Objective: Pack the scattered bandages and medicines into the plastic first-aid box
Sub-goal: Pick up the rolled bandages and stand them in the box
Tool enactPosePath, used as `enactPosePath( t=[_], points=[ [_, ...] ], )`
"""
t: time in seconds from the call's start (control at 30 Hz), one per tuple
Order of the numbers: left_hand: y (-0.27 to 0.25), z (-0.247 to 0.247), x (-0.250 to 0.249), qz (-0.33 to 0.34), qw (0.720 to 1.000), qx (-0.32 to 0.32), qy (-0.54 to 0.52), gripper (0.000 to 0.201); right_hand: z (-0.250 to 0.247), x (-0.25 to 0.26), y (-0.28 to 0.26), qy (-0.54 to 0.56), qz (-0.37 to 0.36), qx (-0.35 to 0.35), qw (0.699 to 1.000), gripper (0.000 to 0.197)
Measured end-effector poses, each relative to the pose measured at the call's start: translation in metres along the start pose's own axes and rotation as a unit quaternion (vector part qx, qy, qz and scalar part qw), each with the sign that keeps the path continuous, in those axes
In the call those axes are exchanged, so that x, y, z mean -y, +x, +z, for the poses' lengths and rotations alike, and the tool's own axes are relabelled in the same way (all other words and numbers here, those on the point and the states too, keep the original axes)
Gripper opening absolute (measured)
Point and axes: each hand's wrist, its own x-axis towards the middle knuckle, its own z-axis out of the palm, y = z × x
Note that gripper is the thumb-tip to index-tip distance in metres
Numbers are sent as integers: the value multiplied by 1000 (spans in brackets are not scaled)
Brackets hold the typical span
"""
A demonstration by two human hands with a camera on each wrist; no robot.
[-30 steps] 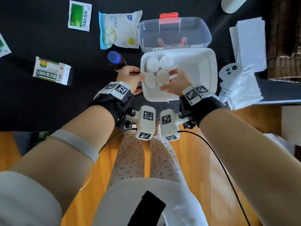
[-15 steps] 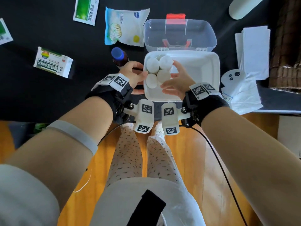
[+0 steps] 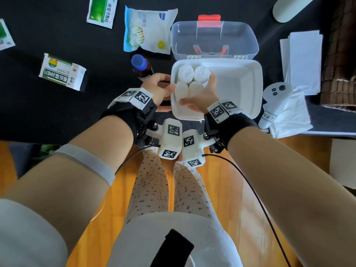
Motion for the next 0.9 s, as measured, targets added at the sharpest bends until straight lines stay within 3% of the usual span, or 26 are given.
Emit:
enactPosePath(
  t=[0.17,0.3,0.43,0.6,0.8,0.9],
  points=[
    [0,0,0,8,1000,1,3,35,-10,2,-12,85,11,16,996,105],
    [0,-1,-2,0,1000,6,-1,36,-18,3,-13,62,28,60,996,107],
    [-2,-1,-4,-8,1000,8,-2,36,-25,2,-13,63,31,53,996,106],
    [-2,0,-4,-11,1000,7,-1,36,-27,3,-12,98,11,31,995,65],
    [-3,1,-6,-24,1000,0,-8,39,-29,0,-13,115,-12,40,992,62],
    [-2,4,-10,-45,999,12,7,56,-31,2,-15,127,-11,34,991,61]
  ],
)
